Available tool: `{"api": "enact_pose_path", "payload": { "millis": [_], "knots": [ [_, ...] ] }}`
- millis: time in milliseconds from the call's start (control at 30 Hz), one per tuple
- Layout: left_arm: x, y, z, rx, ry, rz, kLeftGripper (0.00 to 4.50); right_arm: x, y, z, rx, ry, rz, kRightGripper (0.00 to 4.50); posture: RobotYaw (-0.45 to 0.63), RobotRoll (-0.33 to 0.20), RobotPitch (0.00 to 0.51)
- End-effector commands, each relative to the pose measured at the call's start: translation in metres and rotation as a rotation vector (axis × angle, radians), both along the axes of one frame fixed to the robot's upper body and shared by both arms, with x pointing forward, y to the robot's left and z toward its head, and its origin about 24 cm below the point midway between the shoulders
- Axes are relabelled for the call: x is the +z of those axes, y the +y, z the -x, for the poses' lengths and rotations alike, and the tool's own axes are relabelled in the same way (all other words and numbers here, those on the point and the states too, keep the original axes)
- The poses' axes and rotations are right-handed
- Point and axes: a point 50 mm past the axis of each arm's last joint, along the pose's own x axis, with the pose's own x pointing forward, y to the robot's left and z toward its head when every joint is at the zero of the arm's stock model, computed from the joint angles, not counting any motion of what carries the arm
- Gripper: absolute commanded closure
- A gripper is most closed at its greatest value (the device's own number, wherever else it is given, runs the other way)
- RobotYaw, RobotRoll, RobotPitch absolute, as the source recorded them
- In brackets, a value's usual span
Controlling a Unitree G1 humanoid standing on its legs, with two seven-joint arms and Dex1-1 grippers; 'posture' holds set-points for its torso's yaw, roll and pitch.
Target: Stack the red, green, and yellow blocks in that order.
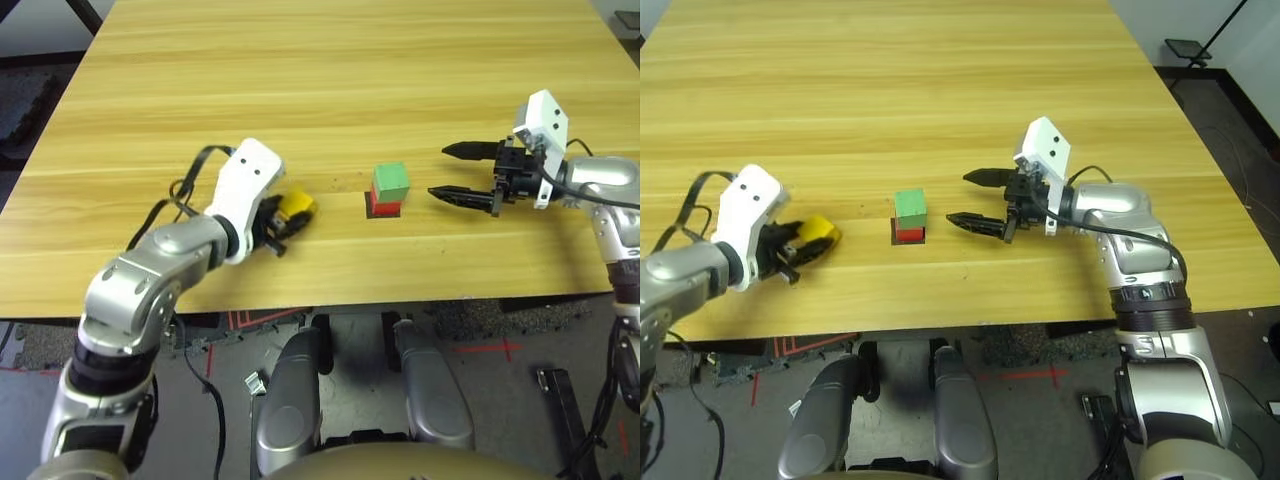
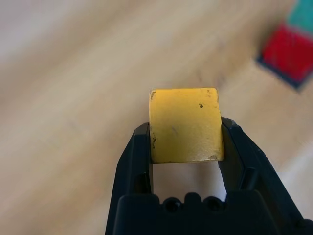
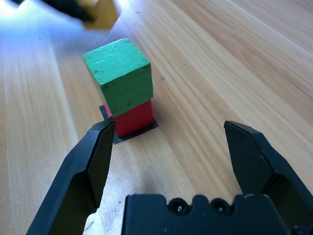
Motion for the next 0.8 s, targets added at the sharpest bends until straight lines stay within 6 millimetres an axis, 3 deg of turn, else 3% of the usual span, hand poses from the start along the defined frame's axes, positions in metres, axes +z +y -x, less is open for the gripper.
{"api": "enact_pose_path", "payload": {
  "millis": [33,333,567,800],
  "knots": [
    [0.006,0.002,-0.013,-0.068,-0.039,-0.029,2.57,0.000,0.003,0.003,0.037,0.005,0.034,0.00,0.29,0.089,0.288],
    [0.042,-0.008,-0.036,-0.265,-0.109,-0.019,2.57,0.017,0.007,0.011,0.111,-0.019,0.081,0.00,0.27,0.076,0.270],
    [0.058,-0.025,-0.032,-0.430,-0.065,-0.021,2.57,0.034,0.006,0.023,0.163,-0.037,0.132,0.00,0.26,0.069,0.262],
    [0.061,-0.040,-0.023,-0.538,-0.030,-0.042,2.57,0.048,0.002,0.033,0.174,-0.038,0.141,0.00,0.24,0.068,0.254]
  ]
}}
